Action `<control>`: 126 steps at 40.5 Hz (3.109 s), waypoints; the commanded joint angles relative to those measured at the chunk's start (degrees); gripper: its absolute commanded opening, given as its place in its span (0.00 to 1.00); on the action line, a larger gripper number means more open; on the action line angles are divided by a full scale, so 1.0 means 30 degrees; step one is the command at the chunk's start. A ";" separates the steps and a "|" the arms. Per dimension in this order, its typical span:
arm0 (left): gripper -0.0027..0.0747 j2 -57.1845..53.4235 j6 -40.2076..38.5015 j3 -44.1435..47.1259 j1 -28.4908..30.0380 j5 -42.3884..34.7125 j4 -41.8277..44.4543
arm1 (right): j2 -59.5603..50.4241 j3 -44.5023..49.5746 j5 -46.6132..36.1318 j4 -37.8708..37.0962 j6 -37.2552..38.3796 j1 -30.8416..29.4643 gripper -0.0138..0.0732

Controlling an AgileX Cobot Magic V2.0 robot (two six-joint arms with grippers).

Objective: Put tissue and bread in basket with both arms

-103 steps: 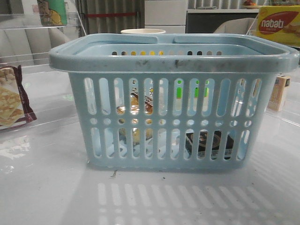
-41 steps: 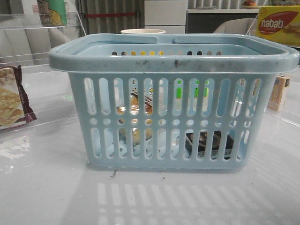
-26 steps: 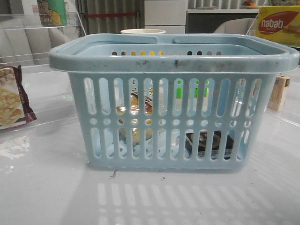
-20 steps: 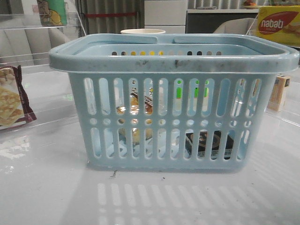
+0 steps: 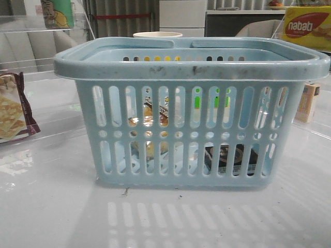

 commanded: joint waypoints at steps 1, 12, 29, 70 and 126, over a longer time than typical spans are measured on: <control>0.15 -0.1778 0.0005 0.1917 0.1462 -0.4127 -0.0217 | 0.0123 -0.0522 -0.1278 -0.0227 -0.0202 -0.0031 0.22; 0.15 -0.7054 0.0005 0.7032 0.4225 -0.4970 -0.0403 | 0.0123 -0.0522 -0.1278 -0.0227 -0.0202 -0.0031 0.22; 0.15 -0.8990 0.0005 0.9235 0.4836 -0.6765 -0.1564 | 0.0123 -0.0522 -0.1273 -0.0227 -0.0202 -0.0031 0.22; 0.15 -0.8990 -0.1685 0.9235 0.3725 -0.6792 0.0807 | 0.0123 -0.0522 -0.1258 -0.0227 -0.0202 -0.0031 0.22; 0.15 -0.8990 -0.1685 0.9235 0.3725 -0.6792 0.0807 | -0.7099 0.7600 -1.3043 0.0704 -0.0181 -0.8222 0.22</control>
